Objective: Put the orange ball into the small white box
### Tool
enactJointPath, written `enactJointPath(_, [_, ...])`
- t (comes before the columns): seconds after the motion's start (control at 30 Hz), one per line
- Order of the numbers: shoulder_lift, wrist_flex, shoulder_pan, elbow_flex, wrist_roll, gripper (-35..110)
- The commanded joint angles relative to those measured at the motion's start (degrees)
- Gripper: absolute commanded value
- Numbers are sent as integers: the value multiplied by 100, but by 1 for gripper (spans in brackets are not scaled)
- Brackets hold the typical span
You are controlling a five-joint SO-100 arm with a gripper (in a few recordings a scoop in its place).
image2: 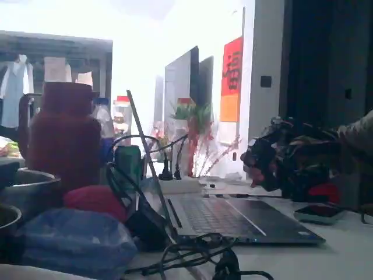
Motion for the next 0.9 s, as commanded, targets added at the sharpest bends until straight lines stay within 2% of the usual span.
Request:
enactJointPath(0.0, [62,-18,18,62,-26,-1])
enactJointPath(0.87, [70,-18,70,70,-26,-1])
